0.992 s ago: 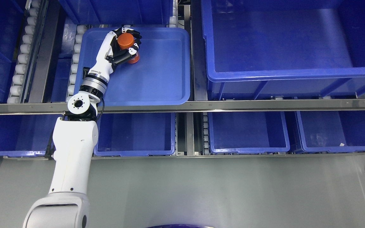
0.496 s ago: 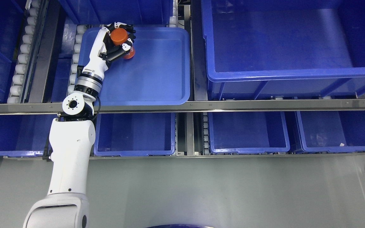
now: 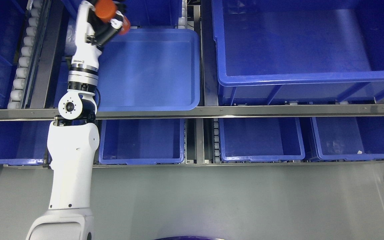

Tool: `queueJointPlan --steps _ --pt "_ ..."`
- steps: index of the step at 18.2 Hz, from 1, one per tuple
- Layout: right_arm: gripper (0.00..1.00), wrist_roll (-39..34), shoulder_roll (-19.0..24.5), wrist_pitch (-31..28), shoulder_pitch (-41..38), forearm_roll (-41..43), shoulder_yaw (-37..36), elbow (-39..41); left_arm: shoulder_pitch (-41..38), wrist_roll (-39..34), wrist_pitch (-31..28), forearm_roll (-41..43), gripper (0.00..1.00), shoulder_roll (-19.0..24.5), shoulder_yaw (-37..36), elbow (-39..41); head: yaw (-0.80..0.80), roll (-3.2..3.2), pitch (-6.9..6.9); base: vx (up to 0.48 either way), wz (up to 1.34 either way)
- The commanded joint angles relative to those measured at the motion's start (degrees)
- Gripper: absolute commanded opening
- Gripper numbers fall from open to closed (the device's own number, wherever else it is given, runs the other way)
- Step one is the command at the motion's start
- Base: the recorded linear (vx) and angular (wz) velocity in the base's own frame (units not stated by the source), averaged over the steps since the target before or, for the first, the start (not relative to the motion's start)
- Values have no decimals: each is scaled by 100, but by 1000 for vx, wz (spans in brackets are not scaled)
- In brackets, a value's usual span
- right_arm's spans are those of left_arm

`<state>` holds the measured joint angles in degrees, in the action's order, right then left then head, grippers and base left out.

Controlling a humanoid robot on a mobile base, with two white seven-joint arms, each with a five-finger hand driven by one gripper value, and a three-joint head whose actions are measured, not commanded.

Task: Grab orange capacitor from left shelf to right desk
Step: 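Lift the orange capacitor up out of the bin with the left hand, then hold the capacitor in the left hand while turning toward the steel table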

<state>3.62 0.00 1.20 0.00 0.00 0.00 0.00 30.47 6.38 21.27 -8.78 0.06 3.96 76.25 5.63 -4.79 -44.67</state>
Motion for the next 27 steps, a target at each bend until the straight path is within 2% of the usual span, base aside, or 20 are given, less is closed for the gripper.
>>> queueJointPlan --steps 1,15,27 --pt "100 -2 -100 3 -18 -18 -97 100 -567 -630 571 -142 1 94 -861 1225 0 0 0 0 0" --pt "100 -2 -100 3 -9 -18 -97 100 -1491 -612 914 -142 1 94 -835 2148 0 0 0 -22 -7" --pt "100 -2 -100 3 -18 -18 -97 100 -1817 -577 1125 -142 1 94 -931 2192 0 0 0 -179 -13"
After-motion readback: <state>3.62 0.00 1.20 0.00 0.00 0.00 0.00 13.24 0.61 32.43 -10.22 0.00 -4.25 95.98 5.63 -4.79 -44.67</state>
